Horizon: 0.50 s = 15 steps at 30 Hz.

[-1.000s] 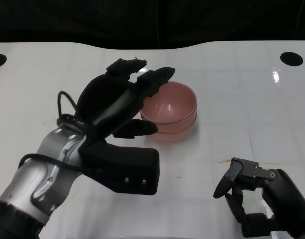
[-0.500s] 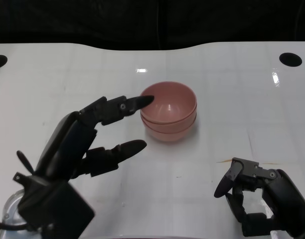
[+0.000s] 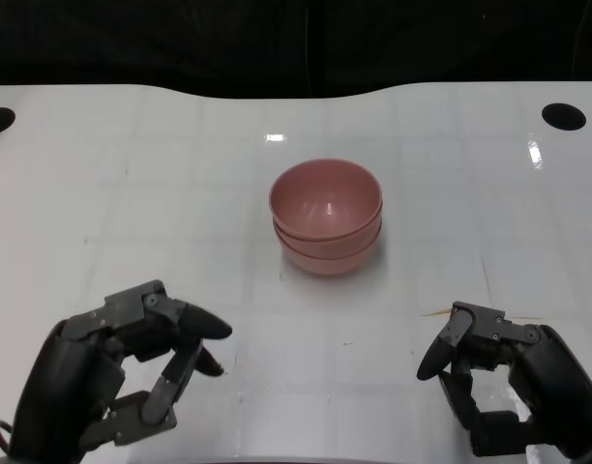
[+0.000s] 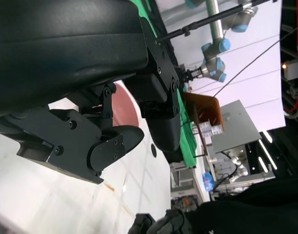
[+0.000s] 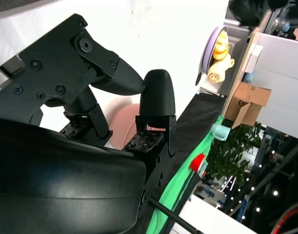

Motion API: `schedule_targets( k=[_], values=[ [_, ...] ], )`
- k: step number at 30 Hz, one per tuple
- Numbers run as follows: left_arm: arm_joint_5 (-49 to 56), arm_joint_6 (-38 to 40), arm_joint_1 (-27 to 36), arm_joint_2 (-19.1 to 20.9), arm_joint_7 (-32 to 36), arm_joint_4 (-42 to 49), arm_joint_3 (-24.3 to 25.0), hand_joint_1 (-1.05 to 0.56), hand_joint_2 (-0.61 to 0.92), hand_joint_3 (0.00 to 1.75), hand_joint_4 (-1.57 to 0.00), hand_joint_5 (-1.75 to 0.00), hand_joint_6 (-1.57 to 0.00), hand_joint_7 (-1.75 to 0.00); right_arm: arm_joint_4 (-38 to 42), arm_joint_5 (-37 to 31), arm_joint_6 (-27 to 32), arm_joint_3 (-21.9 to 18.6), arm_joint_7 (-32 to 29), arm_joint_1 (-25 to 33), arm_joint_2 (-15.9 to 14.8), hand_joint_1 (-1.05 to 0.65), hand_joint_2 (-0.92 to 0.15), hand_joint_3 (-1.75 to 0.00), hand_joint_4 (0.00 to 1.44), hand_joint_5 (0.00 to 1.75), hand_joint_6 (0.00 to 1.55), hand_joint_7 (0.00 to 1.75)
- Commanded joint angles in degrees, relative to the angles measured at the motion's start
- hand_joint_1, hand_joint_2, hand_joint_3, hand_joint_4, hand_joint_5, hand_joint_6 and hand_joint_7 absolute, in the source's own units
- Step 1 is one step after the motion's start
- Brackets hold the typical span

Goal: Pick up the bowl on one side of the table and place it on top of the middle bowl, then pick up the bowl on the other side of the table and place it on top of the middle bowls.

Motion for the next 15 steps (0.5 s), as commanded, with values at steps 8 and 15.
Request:
schedule_targets(
  k=[8, 15],
  values=[
    [-7.3, 4.9, 2.2, -2.6, -3.4, 2.4, 2.7, -0.06, 0.67, 0.97, -0.91, -1.60, -0.81, -1.38, 0.1, 1.8, -0.2, -1.2, 1.8, 0.2, -1.0, -0.15, -0.49, -1.18, 0.86, 1.75, 0.79, 1.38],
    [-8.1, 6.7, 2.0, -4.8, -4.0, 3.1, 3.7, -0.10, 0.71, 0.89, -0.86, -1.74, -0.79, -1.49, 0.7, 3.0, 0.2, -1.5, 3.0, 0.2, -0.9, -0.16, -0.50, -1.16, 0.85, 1.75, 0.80, 1.35]
  ],
)
